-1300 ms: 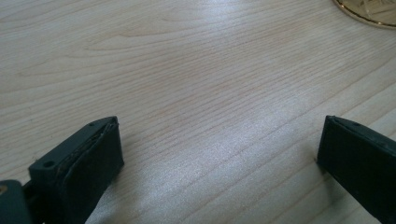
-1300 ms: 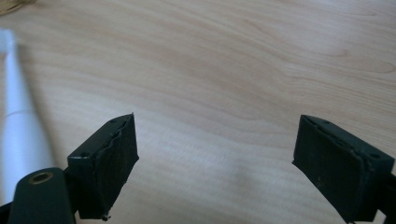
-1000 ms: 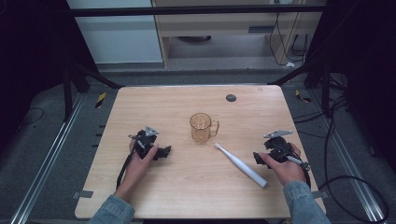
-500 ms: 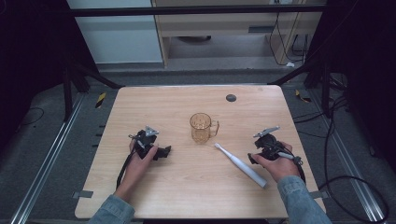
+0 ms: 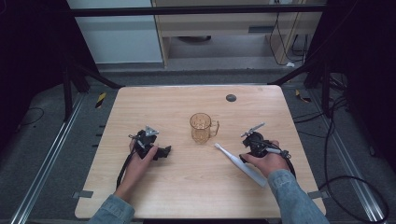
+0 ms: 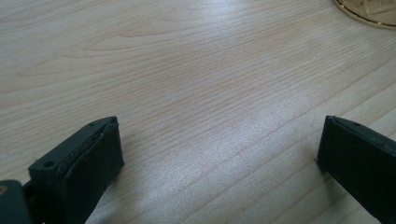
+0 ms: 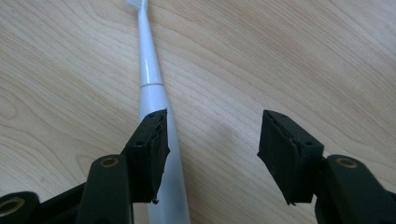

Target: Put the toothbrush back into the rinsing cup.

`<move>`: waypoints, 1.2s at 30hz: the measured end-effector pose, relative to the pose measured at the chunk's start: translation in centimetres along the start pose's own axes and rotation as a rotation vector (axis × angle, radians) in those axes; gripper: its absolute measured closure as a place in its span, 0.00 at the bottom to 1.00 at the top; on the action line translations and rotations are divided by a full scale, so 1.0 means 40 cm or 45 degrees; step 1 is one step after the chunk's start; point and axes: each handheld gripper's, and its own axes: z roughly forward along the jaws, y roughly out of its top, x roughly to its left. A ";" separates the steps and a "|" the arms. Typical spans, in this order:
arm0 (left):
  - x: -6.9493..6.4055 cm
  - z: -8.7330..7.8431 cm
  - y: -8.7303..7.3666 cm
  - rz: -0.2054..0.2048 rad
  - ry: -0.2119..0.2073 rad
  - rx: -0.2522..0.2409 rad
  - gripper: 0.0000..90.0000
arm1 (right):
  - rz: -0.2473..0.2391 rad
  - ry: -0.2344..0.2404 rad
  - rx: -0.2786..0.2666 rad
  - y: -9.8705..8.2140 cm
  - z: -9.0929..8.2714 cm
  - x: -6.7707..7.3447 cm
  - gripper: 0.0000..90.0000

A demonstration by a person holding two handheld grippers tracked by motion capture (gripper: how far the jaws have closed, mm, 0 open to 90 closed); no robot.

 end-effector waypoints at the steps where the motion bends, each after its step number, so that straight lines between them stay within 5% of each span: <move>1: 0.000 0.000 0.000 0.001 0.000 0.000 0.00 | -0.003 0.006 0.005 0.005 0.001 0.003 0.47; 20: 0.000 0.000 0.000 0.004 -0.001 0.001 0.00 | -0.053 0.103 0.105 0.039 0.037 0.052 0.50; 36: 0.001 0.000 0.001 0.005 -0.001 0.001 0.00 | -0.111 0.120 0.213 0.046 0.070 0.064 0.61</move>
